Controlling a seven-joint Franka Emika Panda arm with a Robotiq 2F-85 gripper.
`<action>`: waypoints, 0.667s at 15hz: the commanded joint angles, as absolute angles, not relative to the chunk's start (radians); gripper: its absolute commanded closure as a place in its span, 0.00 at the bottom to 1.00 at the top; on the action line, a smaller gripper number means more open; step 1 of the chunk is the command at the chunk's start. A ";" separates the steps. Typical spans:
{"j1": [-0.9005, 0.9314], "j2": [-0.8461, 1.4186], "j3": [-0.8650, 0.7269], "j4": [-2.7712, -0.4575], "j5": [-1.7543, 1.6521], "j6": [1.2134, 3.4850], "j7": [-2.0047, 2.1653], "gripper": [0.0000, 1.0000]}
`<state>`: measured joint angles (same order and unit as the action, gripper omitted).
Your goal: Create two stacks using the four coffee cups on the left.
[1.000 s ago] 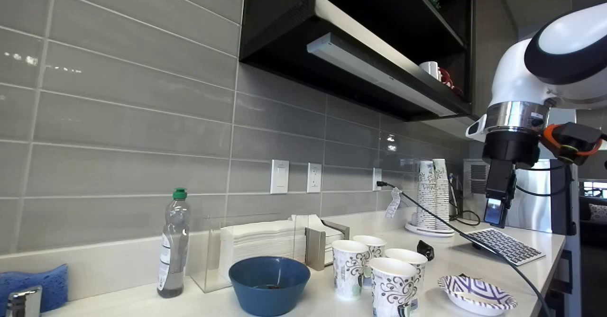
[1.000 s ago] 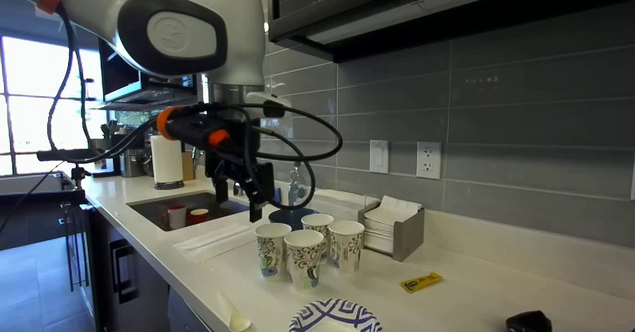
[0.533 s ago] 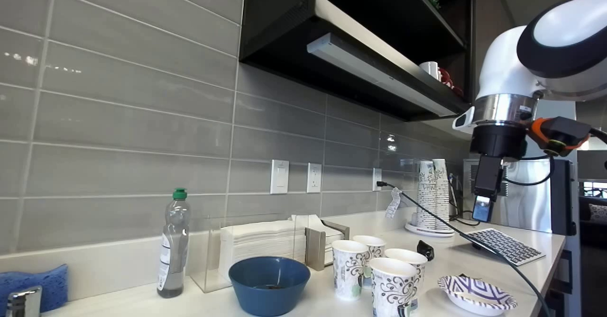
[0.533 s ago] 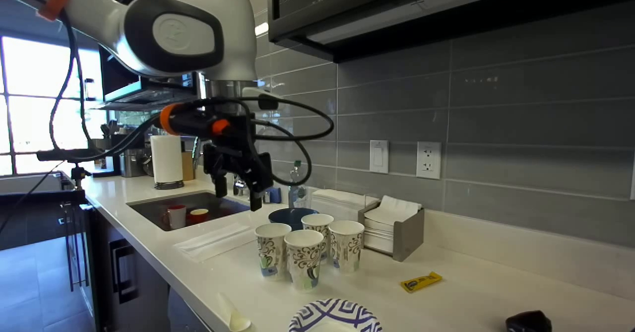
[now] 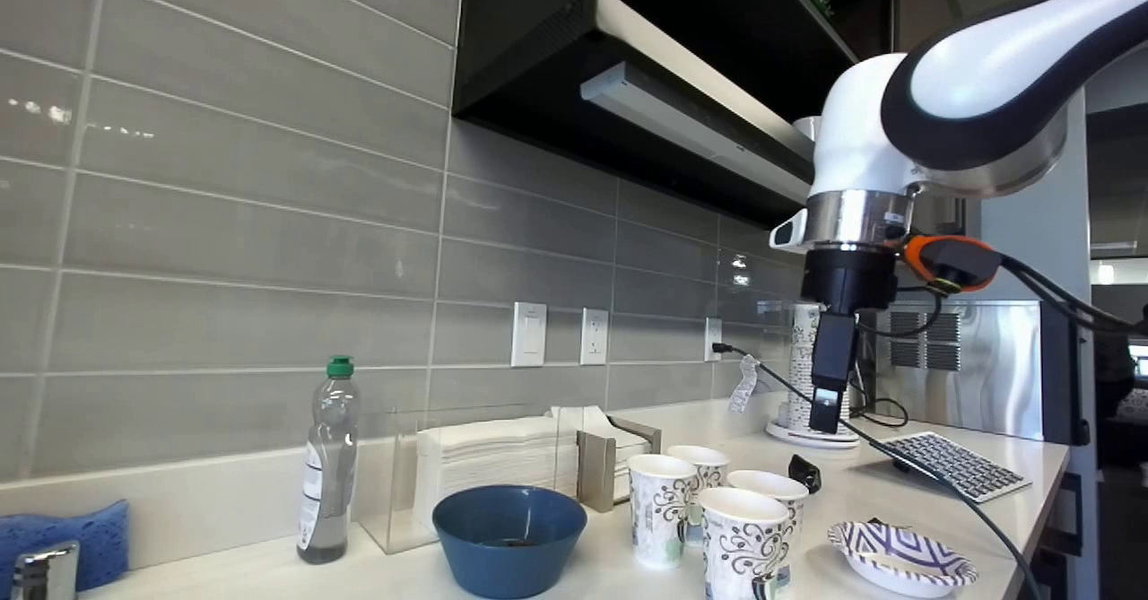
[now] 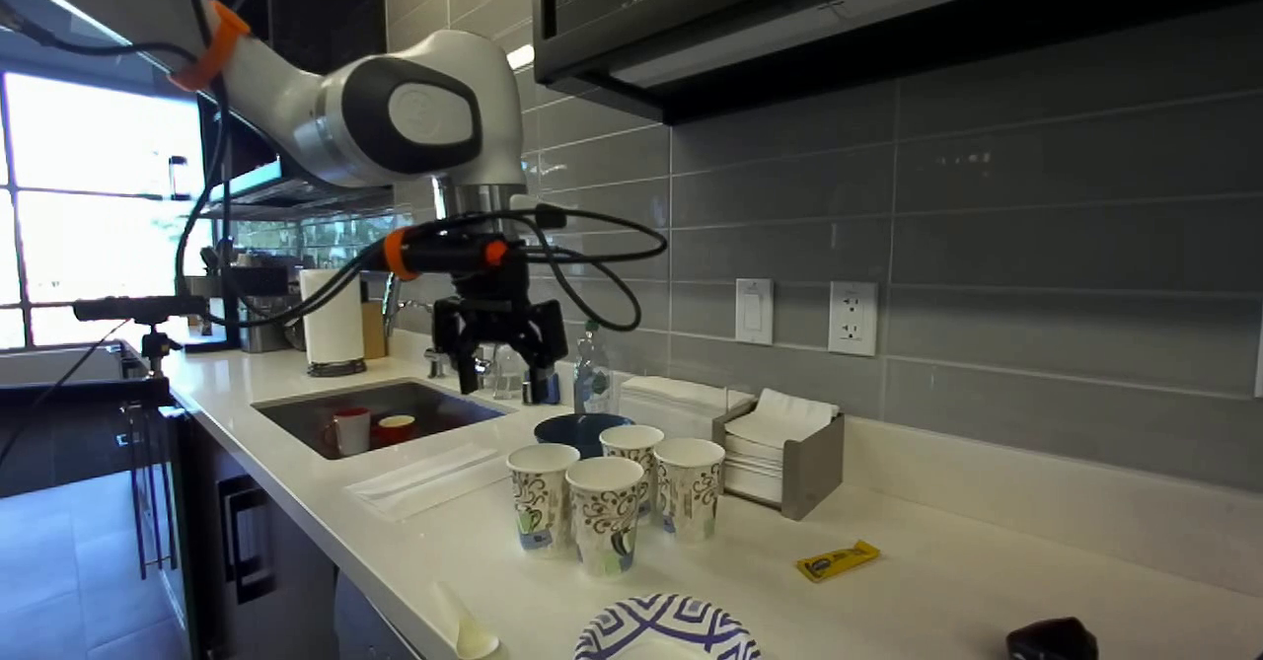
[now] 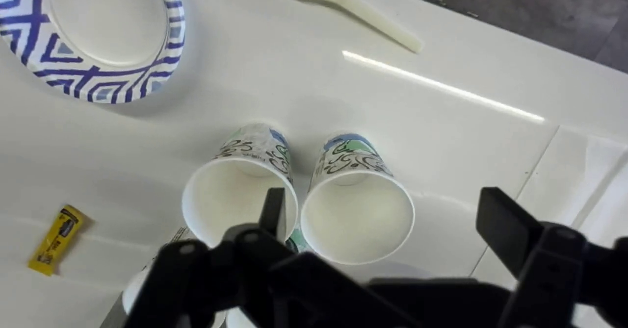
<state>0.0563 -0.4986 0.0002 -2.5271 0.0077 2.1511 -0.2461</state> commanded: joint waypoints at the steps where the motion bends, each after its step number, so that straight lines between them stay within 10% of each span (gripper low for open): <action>1: 0.064 -0.341 -0.008 -2.444 -0.018 2.200 -0.270 0.00; 10: 0.049 -0.139 -0.004 -2.378 -0.017 2.317 -0.271 0.00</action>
